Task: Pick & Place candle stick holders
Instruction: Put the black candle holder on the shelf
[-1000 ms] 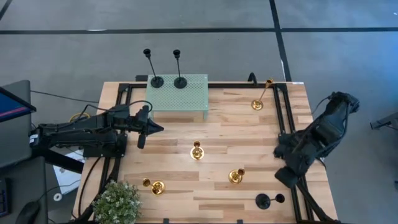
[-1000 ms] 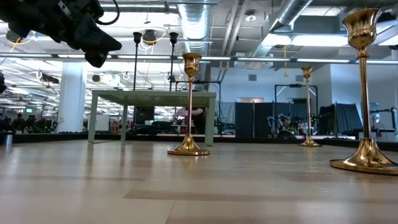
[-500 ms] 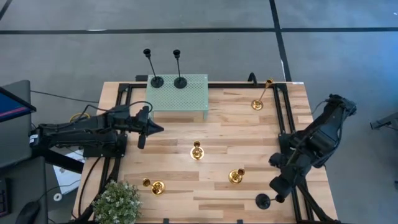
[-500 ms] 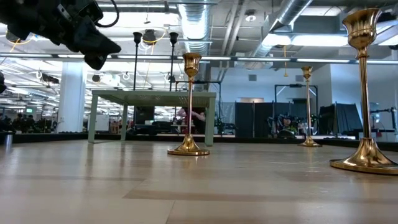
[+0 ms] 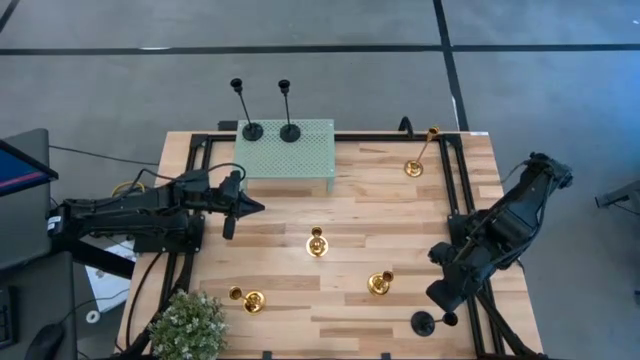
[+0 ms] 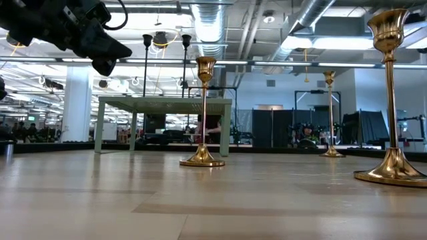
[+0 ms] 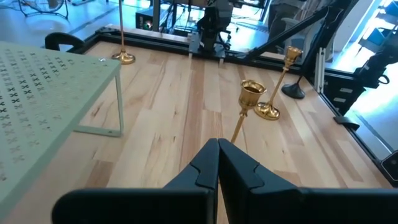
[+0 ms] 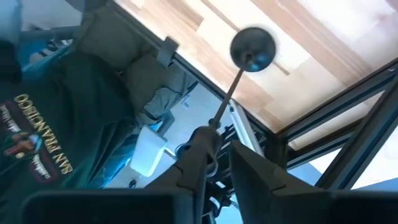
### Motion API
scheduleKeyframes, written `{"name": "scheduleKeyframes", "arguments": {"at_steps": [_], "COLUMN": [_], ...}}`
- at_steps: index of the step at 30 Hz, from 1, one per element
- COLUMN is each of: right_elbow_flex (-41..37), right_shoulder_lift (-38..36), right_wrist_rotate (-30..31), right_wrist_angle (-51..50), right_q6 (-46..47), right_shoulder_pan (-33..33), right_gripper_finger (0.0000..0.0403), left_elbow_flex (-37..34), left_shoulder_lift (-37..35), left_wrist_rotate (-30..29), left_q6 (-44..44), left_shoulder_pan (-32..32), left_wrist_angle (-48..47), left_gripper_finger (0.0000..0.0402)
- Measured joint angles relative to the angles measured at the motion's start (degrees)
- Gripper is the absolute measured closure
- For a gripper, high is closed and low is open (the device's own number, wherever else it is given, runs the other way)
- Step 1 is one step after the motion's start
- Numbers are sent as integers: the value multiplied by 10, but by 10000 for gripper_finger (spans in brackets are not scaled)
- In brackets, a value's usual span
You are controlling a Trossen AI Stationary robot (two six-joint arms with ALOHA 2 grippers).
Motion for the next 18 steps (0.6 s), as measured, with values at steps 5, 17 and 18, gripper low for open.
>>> {"name": "scheduleKeyframes", "arguments": {"at_steps": [5,17,18], "right_elbow_flex": [0,0,0], "right_shoulder_lift": [23,60,62], "right_wrist_rotate": [-23,-56,-55], "right_wrist_angle": [6,8,7], "right_q6": [-17,-14,-14], "right_shoulder_pan": [16,45,45], "right_gripper_finger": [315,319,320], "left_elbow_flex": [0,0,0], "left_shoulder_lift": [0,0,0], "left_wrist_rotate": [0,0,0], "left_q6": [0,-2,-2], "left_shoulder_pan": [0,0,0], "left_wrist_angle": [1,1,1], "left_gripper_finger": [394,394,394]}}
